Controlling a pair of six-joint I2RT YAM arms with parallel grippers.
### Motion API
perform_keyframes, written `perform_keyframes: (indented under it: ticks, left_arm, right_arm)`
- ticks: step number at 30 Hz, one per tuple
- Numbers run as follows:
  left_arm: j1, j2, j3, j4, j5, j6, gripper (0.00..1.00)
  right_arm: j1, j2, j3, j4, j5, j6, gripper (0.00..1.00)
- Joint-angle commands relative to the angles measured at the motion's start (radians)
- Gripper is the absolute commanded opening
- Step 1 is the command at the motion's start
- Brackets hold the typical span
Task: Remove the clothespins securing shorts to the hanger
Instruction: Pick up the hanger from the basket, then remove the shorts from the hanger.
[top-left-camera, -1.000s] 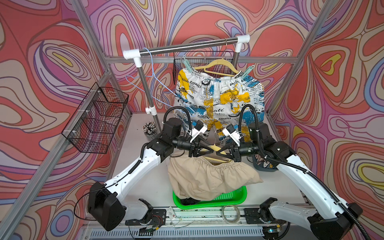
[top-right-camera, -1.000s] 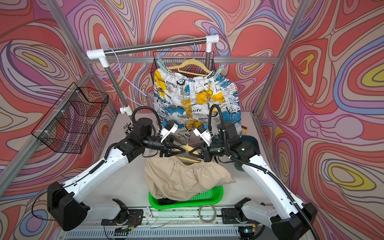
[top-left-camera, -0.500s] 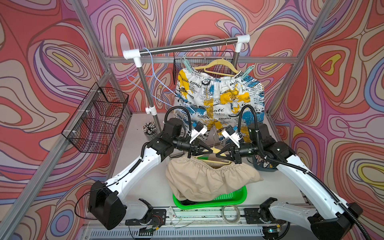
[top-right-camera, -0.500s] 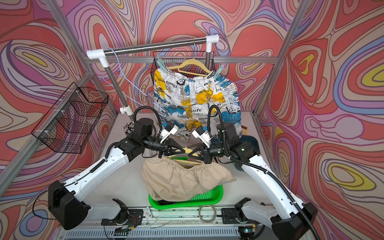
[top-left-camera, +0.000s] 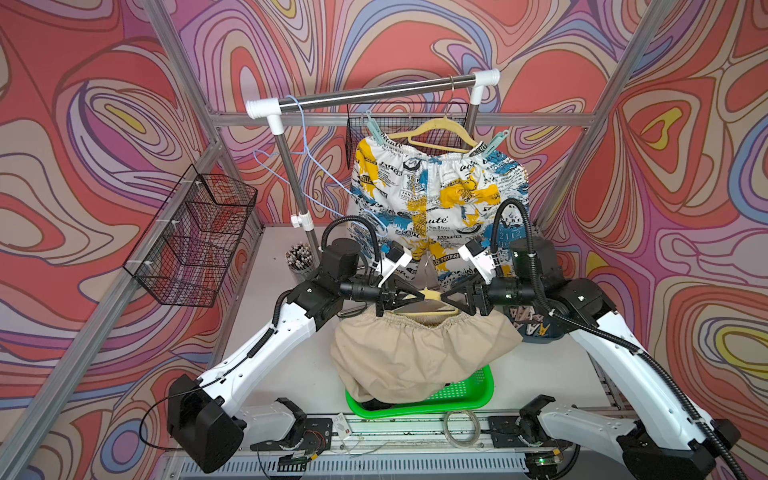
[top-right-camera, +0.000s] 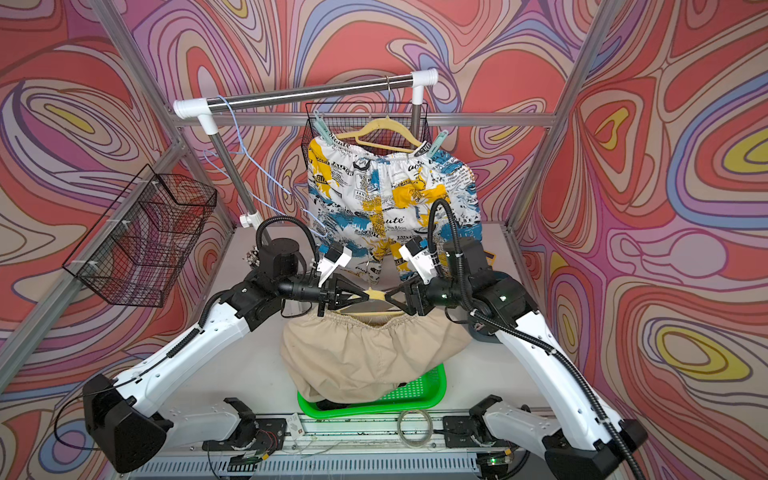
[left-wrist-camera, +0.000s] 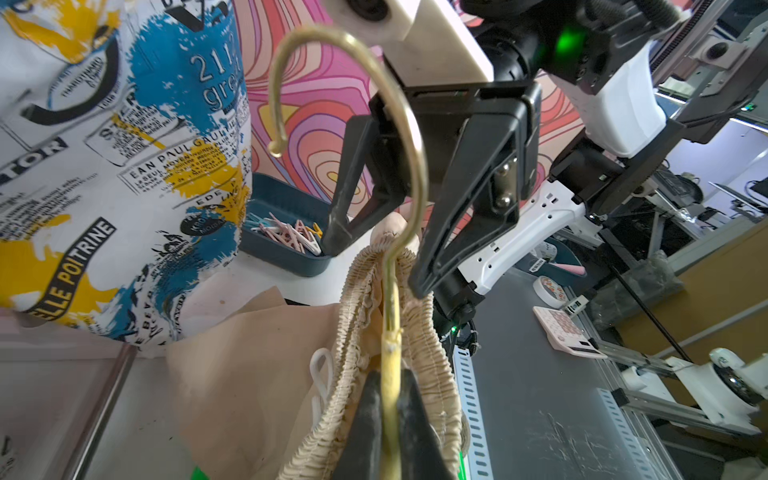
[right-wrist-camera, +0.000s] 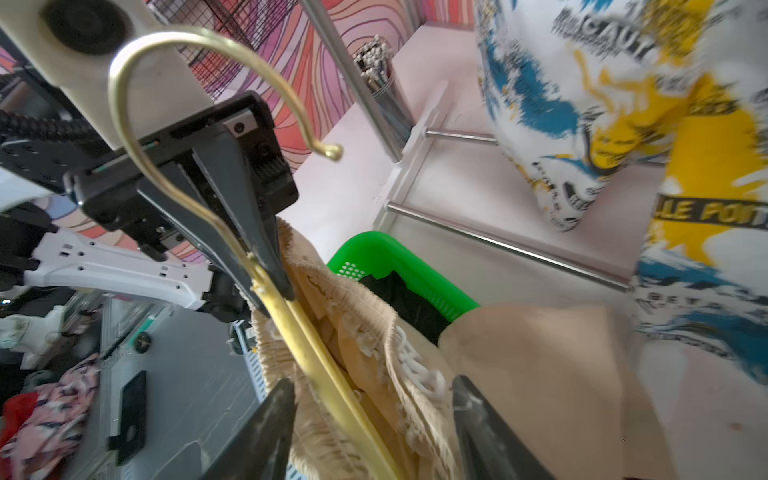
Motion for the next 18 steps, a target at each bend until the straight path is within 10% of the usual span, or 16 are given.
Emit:
perform_keyframes:
  ticks: [1, 10, 18]
  left_arm:
    - [0.0, -0.039, -0.006, 0.01, -0.101, 0.01, 0.0]
    - [0.0, -0.09, -0.033, 0.04, -0.305, -0.033, 0.0]
    - [-0.01, -0.121, -0.03, 0.001, -0.397, -0.008, 0.0]
  right_arm:
    - [-0.003, -0.03, 0.066, -0.089, 0.162, 0.062, 0.67]
    - [-0.003, 0.061, 0.199, -0.249, 0.464, 0.204, 0.71]
    - [0.05, 0.16, 0.233, -0.251, 0.49, 0.284, 0.64]
